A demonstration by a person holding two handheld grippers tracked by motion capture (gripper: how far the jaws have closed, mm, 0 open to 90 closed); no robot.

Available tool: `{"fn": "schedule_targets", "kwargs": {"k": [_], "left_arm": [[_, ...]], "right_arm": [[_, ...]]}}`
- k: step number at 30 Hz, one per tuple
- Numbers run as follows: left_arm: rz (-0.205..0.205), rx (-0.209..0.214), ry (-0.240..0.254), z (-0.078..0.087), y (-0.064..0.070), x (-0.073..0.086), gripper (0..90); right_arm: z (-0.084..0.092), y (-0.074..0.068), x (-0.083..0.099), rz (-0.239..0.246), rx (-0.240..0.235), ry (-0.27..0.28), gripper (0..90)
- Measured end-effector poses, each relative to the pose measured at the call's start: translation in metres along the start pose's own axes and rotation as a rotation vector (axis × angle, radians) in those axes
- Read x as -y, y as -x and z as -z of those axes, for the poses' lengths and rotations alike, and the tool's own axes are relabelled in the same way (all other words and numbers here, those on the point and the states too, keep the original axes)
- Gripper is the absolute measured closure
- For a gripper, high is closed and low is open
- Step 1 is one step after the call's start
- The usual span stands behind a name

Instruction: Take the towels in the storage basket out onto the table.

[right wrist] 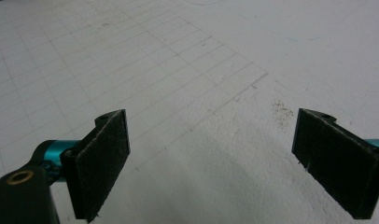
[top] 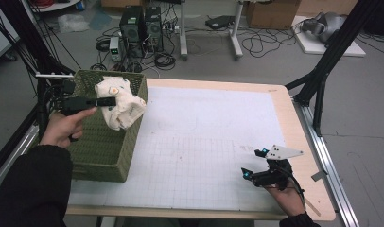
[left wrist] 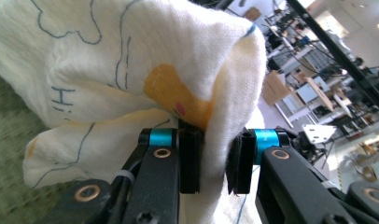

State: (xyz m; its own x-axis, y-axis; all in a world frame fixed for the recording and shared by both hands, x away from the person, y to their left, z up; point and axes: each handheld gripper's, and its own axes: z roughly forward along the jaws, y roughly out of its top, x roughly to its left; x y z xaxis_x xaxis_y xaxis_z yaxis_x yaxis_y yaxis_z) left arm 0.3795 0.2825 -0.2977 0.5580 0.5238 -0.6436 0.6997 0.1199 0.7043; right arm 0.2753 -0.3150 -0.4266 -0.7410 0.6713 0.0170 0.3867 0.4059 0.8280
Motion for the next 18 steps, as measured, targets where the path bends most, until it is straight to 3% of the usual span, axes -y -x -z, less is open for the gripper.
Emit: {"fn": "schedule_targets", "kwargs": {"k": [10,18], "left_arm": [[-0.059,0.057,-0.020,-0.025,0.027,-0.009,77.7],[-0.091,0.096,-0.074,-0.056,0.041,-0.007,77.7]], "right_arm": [[0.001,0.000,0.000,-0.001,-0.004,0.002,10.4],[0.001,0.000,-0.001,0.002,-0.003,0.006,10.4]]}}
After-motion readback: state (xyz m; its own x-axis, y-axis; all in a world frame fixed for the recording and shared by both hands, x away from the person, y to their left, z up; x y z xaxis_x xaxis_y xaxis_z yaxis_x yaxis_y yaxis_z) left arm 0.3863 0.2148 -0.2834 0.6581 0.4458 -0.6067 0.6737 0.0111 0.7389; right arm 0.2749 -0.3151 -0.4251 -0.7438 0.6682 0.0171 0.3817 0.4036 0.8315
